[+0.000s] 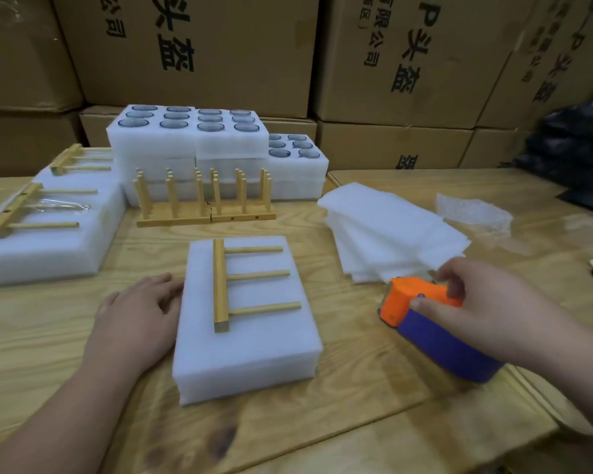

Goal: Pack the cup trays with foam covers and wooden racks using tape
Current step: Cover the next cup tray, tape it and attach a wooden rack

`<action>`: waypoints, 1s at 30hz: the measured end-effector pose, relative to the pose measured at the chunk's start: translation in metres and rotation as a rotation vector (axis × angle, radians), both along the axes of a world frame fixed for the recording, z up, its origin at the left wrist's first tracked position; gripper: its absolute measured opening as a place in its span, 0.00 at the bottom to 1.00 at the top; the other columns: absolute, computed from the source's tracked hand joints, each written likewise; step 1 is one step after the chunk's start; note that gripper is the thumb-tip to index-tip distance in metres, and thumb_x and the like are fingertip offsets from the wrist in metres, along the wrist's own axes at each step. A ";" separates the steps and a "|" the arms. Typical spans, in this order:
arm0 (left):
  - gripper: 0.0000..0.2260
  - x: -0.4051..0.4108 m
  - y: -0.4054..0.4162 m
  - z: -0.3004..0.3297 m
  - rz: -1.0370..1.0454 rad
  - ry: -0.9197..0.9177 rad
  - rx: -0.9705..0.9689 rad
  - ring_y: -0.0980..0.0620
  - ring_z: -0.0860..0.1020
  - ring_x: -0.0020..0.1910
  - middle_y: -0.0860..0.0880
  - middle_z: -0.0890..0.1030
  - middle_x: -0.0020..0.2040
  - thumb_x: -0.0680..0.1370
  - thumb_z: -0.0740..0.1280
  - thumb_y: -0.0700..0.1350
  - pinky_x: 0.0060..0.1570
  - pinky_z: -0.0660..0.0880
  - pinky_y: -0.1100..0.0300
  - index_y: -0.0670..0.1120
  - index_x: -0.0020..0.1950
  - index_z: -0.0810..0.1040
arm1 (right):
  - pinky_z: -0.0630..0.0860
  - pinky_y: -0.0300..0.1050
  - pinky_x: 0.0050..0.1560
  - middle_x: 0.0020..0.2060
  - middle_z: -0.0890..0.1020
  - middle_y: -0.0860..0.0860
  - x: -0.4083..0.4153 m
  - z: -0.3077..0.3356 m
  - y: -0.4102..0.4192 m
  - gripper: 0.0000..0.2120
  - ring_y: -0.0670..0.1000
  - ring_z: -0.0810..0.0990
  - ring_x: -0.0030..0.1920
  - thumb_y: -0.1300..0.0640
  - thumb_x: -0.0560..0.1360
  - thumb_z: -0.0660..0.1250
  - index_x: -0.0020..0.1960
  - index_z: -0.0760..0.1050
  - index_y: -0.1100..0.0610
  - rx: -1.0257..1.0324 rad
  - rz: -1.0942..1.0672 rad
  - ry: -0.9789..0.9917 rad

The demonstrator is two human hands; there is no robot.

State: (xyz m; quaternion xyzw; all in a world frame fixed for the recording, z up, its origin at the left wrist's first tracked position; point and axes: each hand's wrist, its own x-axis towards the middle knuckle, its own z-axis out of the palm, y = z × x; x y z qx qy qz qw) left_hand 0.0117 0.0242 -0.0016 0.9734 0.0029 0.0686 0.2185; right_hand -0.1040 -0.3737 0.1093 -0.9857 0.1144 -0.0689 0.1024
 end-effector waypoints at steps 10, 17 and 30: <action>0.17 -0.001 0.000 0.000 0.003 -0.002 -0.013 0.53 0.67 0.76 0.59 0.70 0.75 0.80 0.63 0.57 0.74 0.60 0.46 0.62 0.69 0.77 | 0.69 0.42 0.30 0.33 0.79 0.47 -0.005 -0.028 -0.020 0.25 0.43 0.77 0.33 0.27 0.63 0.70 0.40 0.72 0.49 -0.164 -0.091 0.268; 0.17 -0.002 -0.002 0.000 0.012 -0.003 -0.020 0.54 0.63 0.77 0.57 0.69 0.76 0.81 0.62 0.56 0.76 0.56 0.48 0.60 0.69 0.77 | 0.66 0.42 0.28 0.31 0.78 0.46 -0.007 -0.034 -0.024 0.22 0.43 0.76 0.32 0.32 0.66 0.74 0.38 0.72 0.49 -0.129 -0.096 0.182; 0.12 -0.010 0.003 0.015 0.074 0.020 -0.508 0.65 0.80 0.54 0.54 0.83 0.62 0.80 0.68 0.51 0.52 0.74 0.71 0.56 0.62 0.82 | 0.69 0.29 0.42 0.33 0.77 0.40 -0.026 -0.024 0.049 0.17 0.39 0.76 0.44 0.33 0.67 0.74 0.37 0.71 0.42 0.218 0.435 -0.466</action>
